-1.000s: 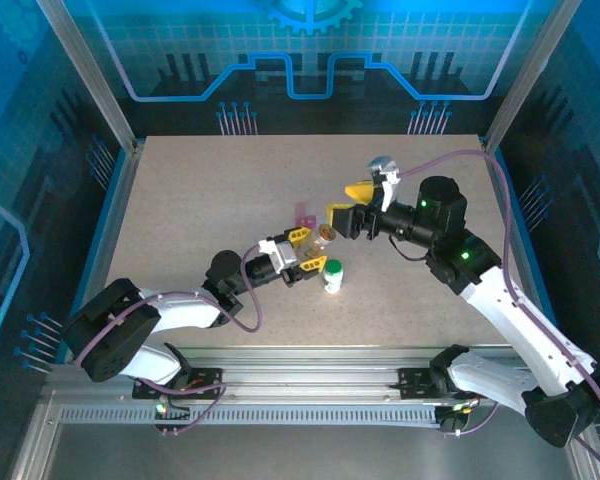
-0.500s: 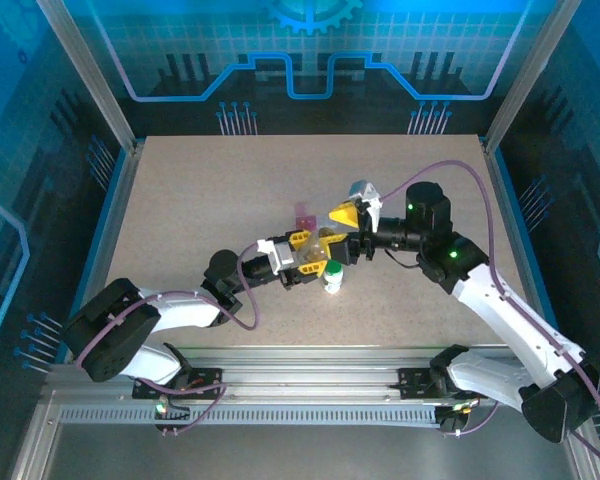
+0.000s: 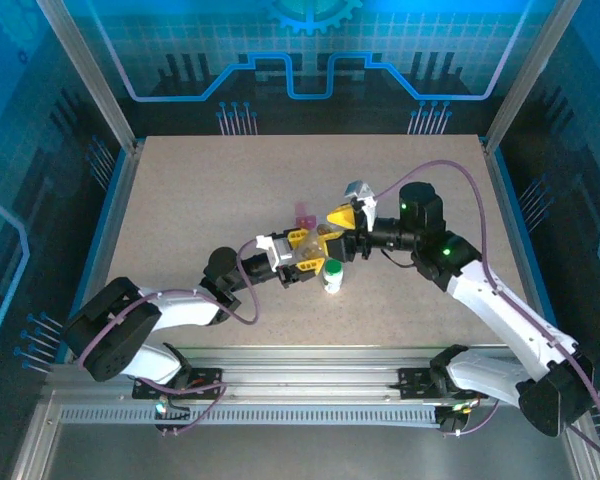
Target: Sort the pills into containers
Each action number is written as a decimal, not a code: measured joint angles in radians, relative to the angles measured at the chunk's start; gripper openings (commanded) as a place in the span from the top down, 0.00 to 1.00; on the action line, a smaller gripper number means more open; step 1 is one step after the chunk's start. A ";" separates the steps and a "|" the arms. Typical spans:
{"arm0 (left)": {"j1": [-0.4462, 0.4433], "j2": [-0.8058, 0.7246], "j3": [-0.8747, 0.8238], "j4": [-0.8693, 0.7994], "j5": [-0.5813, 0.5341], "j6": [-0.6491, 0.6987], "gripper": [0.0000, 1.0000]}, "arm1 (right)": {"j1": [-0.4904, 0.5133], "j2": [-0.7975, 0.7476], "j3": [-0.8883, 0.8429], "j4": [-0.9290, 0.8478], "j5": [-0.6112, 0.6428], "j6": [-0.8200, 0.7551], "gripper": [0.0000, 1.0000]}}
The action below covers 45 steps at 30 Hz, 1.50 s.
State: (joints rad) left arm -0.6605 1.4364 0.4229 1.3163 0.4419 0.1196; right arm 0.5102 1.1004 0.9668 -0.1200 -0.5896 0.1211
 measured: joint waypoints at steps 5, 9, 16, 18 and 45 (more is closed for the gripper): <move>0.012 0.005 0.000 -0.032 -0.029 -0.020 1.00 | 0.006 0.021 0.011 -0.022 0.084 0.082 0.35; 0.015 0.005 0.000 -0.040 -0.041 -0.040 1.00 | 0.014 0.036 0.034 -0.054 0.126 0.137 0.35; 0.020 0.012 0.001 -0.048 -0.036 -0.051 1.00 | 0.049 0.089 0.085 -0.071 0.183 0.195 0.37; 0.020 0.019 0.001 -0.048 -0.021 -0.051 1.00 | 0.068 0.113 0.109 -0.077 0.217 0.205 0.41; -0.010 0.021 0.001 0.029 0.080 -0.007 1.00 | 0.054 -0.052 0.071 -0.064 0.101 0.033 0.38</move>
State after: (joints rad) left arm -0.6704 1.4578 0.4236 1.3457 0.5224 0.1127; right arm 0.5640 1.0481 1.0382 -0.1841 -0.4885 0.1539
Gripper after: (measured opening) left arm 0.527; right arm 0.631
